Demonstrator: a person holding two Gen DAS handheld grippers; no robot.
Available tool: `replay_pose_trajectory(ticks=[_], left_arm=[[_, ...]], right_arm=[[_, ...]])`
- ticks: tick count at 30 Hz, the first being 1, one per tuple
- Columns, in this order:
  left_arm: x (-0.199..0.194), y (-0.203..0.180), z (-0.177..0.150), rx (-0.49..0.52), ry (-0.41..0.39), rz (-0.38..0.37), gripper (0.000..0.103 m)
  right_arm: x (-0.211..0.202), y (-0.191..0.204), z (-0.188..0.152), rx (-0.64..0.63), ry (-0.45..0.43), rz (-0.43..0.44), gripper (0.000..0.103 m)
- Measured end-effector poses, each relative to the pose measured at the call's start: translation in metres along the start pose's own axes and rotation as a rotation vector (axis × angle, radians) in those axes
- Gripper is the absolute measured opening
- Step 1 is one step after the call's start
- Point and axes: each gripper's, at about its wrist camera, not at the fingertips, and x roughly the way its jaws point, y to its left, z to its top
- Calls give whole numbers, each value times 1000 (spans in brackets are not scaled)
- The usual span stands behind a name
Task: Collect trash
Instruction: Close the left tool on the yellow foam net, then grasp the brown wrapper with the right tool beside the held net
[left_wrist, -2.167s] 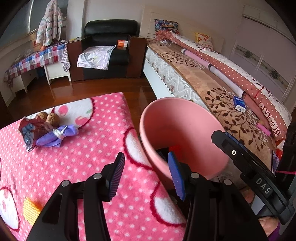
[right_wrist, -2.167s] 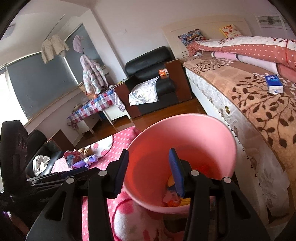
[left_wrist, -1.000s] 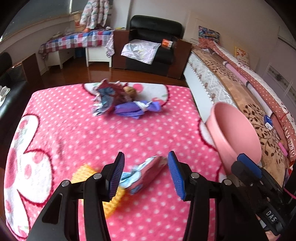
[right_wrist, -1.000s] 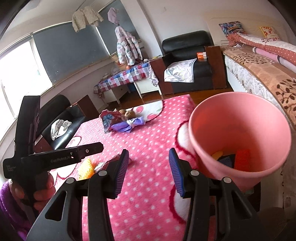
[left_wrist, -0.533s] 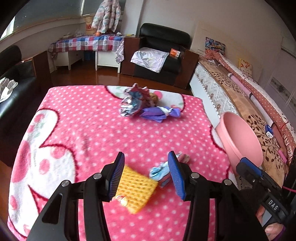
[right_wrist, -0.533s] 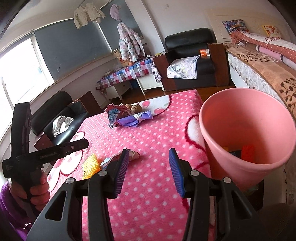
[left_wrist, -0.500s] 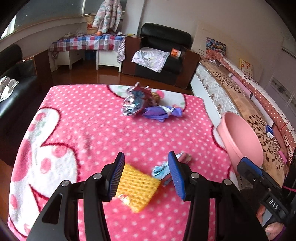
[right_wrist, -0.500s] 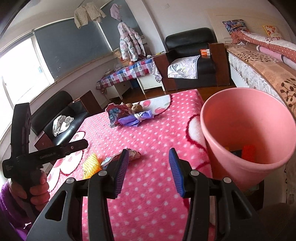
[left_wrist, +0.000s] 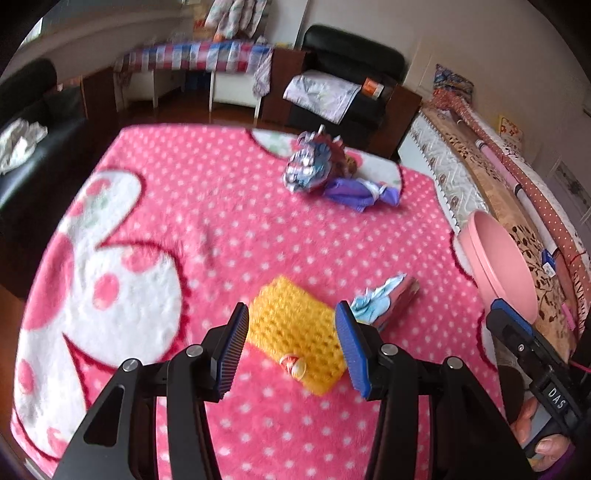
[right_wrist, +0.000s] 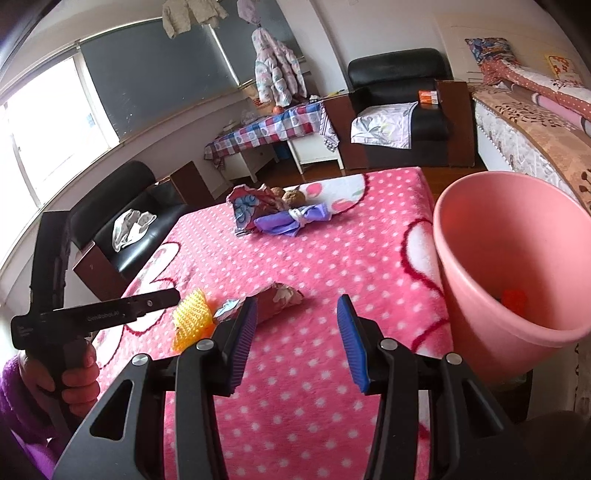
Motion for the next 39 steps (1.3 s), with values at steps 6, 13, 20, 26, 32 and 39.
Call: replay_pose_trajectory(ticks=[6,13,20,26,32,39], left_arm=[[17,20,-3,-174,115,-88,48],[32,23,-2,-283,167,-121,48],[34,6,6,-232,146,-161,7],[25,21,11,-255,90,-157,1],[10,40,14,-246,23,-145,21],[-1,51,10,-209,-23,-148,45]], right_arm=[[6,4,-2,-6,27,6,46],[9,7,-4,-13,47,3,46],[17,12,-4,-24,82,14,46],[32,21,0,-19,136,59,46],[57,24,6,79,225,111,46],[94,40,12,120,313,86,46]])
